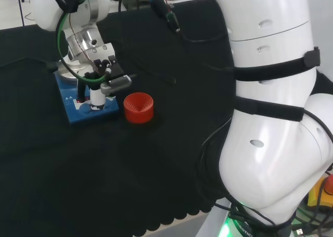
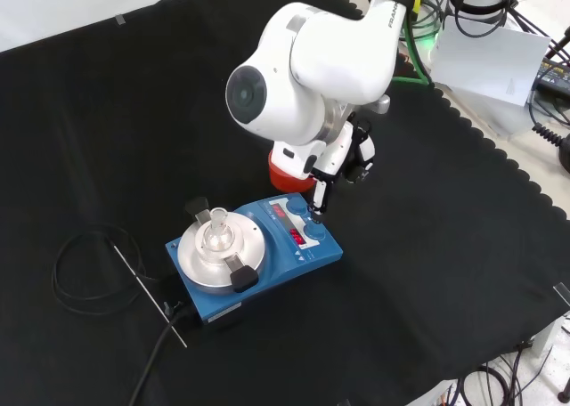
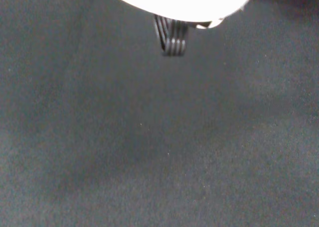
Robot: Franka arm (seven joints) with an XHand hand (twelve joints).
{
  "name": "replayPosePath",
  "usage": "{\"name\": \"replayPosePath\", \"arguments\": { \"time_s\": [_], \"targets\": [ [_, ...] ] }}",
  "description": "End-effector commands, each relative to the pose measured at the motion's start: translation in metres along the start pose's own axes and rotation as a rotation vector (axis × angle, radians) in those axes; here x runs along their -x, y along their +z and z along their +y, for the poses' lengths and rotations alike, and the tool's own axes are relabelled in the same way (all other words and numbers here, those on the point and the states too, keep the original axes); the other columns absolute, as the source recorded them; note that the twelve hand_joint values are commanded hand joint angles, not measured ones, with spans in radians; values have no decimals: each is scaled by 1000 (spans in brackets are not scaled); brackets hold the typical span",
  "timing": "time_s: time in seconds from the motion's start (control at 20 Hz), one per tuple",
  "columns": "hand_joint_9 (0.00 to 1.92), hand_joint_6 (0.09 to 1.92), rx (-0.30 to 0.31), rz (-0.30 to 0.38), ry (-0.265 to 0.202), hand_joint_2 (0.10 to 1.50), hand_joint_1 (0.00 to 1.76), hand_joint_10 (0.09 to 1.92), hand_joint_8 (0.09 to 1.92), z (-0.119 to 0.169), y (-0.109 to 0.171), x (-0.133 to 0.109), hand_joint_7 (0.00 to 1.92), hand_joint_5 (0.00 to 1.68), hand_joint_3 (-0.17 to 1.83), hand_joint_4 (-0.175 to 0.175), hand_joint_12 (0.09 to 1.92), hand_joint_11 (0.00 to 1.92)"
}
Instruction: Turn on the heater.
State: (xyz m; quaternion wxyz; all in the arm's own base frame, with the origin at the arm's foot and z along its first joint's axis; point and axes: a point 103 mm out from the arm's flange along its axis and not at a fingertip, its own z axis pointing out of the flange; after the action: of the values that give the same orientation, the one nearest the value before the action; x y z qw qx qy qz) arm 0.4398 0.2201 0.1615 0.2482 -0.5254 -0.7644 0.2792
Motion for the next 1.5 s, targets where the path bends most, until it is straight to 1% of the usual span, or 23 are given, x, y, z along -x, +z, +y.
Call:
{"name": "replayPosePath", "arguments": {
  "time_s": [0.05,0.2,0.6,1.5],
  "targets": [
    [1752,112,-30,-8,12,619,1486,1552,1565,3,5,5,1657,480,1160,-43,1390,1291],
    [1753,114,-39,-4,14,616,1486,1553,1565,3,8,8,1659,482,1165,-43,1390,1293],
    [1754,119,-39,-8,14,611,1485,1553,1563,6,7,8,1662,481,1175,-43,1390,1294],
    [1755,131,-53,-26,12,606,1483,1552,1555,16,2,3,1668,481,1187,-43,1391,1297]
  ]
}}
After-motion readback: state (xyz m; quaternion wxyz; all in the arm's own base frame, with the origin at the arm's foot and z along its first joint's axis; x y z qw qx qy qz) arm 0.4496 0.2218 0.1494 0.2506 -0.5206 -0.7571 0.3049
